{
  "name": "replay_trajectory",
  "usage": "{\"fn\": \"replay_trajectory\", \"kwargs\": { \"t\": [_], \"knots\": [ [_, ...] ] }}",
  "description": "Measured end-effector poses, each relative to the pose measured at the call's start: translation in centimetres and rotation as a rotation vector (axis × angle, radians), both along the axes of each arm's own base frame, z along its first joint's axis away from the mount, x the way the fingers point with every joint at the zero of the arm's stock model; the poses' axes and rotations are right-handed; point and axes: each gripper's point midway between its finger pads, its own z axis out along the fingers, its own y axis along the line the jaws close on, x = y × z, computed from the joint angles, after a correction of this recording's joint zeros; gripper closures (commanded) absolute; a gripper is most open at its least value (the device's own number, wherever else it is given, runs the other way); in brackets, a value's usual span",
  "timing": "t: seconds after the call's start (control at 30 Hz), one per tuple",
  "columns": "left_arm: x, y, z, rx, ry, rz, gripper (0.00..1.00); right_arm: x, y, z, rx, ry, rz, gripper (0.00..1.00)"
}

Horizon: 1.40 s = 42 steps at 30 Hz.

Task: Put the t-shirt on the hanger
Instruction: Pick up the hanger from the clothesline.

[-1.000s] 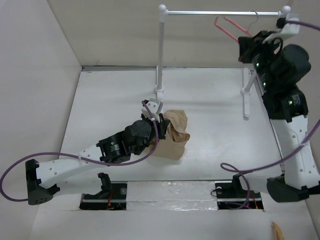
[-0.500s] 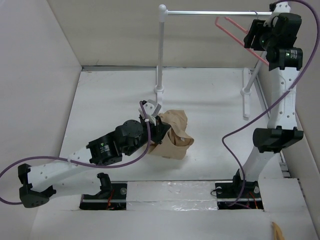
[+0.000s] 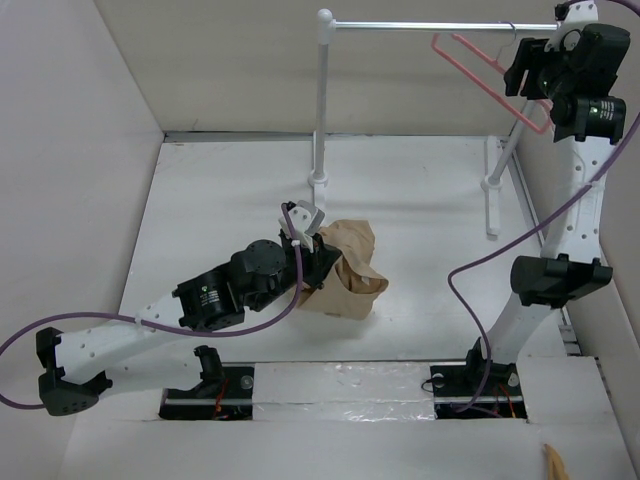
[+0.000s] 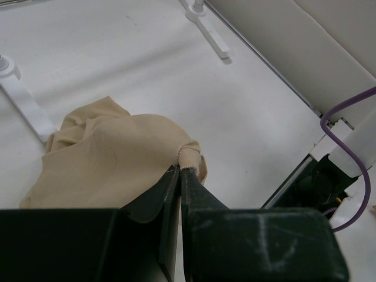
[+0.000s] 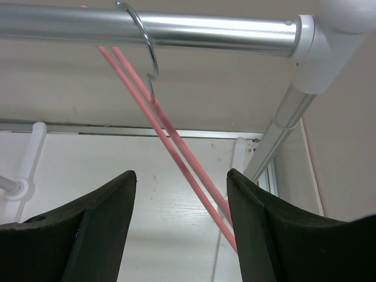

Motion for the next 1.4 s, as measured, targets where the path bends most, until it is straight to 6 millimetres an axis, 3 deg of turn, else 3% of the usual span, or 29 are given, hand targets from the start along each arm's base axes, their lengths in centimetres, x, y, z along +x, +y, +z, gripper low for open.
{"fn": "replay_trajectory", "kwargs": {
  "t": [0.4, 0.57, 0.83, 0.97, 1.1, 1.27, 1.4],
  "knots": [
    [1.0, 0.7, -0.1, 0.018, -0.017, 0.036, 1.00, 3.1, -1.1, -3.9, 0.034, 0.068, 0.028, 0.43],
    [1.4, 0.9, -0.3, 0.022, -0.015, 0.049, 1.00, 3.2, -1.8, -4.2, 0.060, 0.061, 0.049, 0.64],
    [1.4, 0.8, -0.4, 0.024, -0.014, 0.048, 1.00, 3.5, 0.4, -5.5, 0.083, 0.069, 0.083, 1.00],
    [1.4, 0.8, -0.5, 0.026, -0.013, 0.046, 1.00, 2.7, 2.4, -4.6, 0.067, 0.041, 0.080, 1.00],
    [1.4, 0.7, -0.6, 0.028, -0.011, 0.046, 1.00, 0.8, 4.0, -2.3, 0.042, -0.033, 0.066, 1.00],
    [1.8, 0.9, -0.6, 0.023, -0.003, 0.058, 1.00, -2.2, 4.5, 0.8, 0.028, -0.135, 0.037, 1.00],
    [2.7, 1.0, -0.6, 0.002, 0.013, 0.080, 1.00, -3.7, 4.6, 0.4, 0.039, -0.143, 0.026, 1.00]
  ]
}}
